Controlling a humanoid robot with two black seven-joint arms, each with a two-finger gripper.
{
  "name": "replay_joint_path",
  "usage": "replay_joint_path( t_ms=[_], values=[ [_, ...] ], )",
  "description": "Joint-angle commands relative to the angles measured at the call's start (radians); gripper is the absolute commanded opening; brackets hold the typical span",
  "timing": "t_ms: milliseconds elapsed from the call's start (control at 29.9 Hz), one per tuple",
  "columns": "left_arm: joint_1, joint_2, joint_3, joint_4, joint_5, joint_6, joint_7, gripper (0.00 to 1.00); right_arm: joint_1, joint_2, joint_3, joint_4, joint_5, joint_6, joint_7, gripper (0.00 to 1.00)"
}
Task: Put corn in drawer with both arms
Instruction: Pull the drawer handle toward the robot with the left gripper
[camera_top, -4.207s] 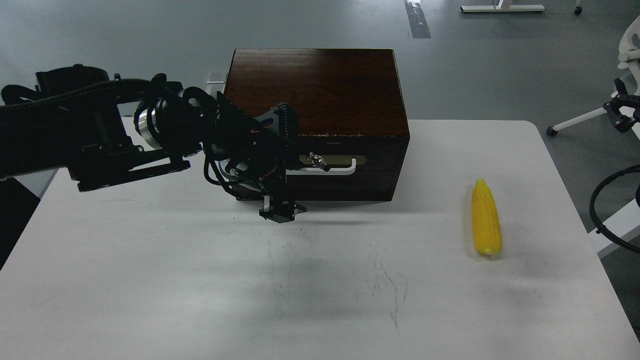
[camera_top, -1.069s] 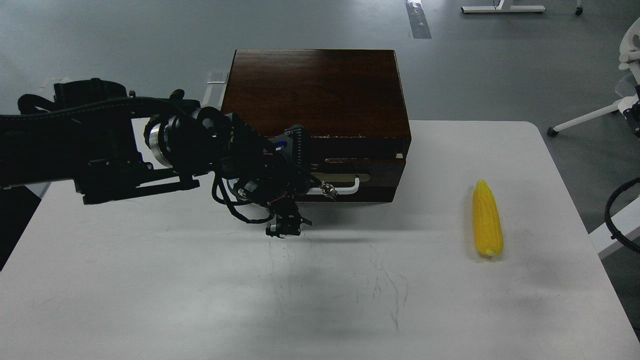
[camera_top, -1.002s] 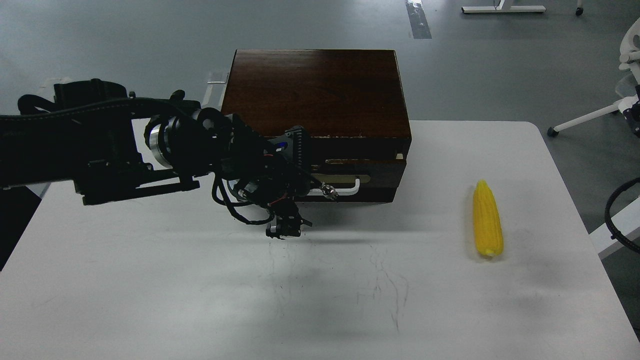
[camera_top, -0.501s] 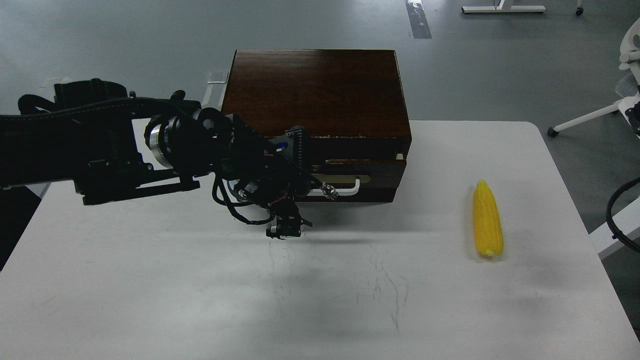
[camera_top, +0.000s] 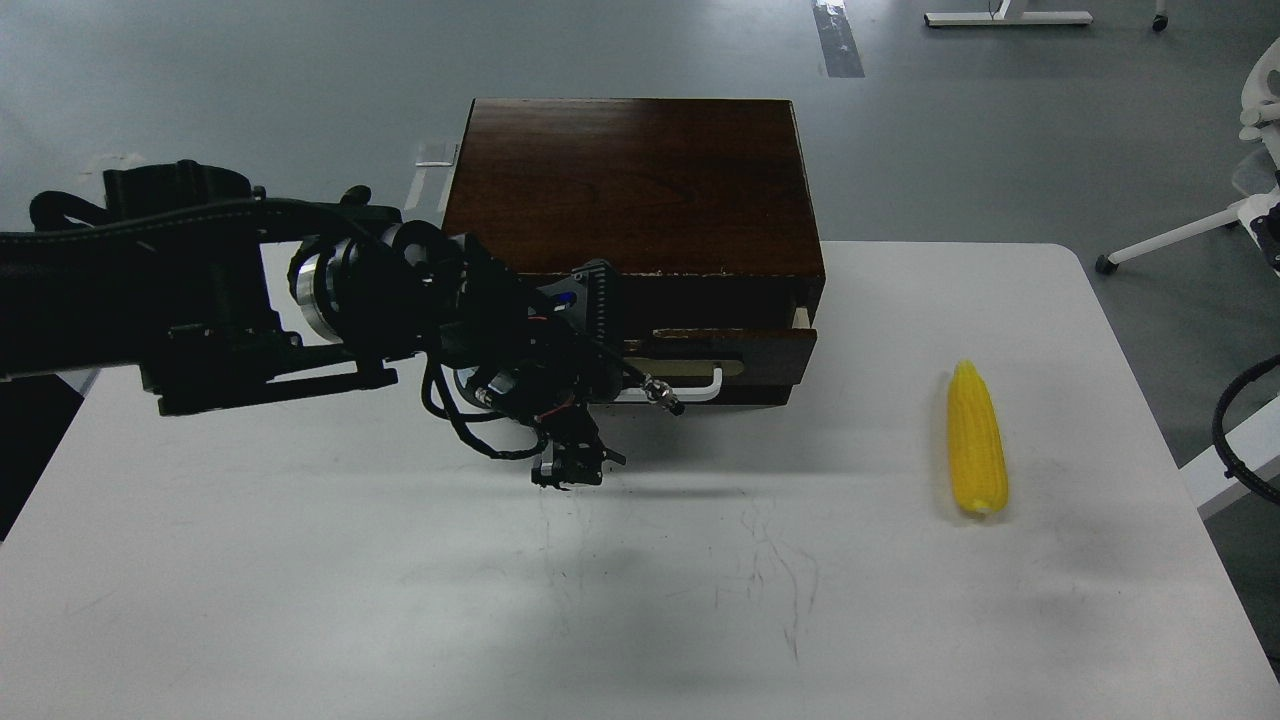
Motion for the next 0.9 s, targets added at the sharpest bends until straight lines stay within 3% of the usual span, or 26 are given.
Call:
replay_joint_path(
  t_ms=[0,868],
  values=[
    [-0.001,-0.003,-0.003,-0.013,-0.002,0.001,0.000,0.70,0.000,0.000,0.000,0.000,0.000,0.000,0.000,1.00],
    [-0.008,-0.027,-0.006,-0.023,-0.014,0.001,0.000,0.70,0.000,-0.010,0.000,0.000,0.000,0.000,0.000,1.00]
  ],
)
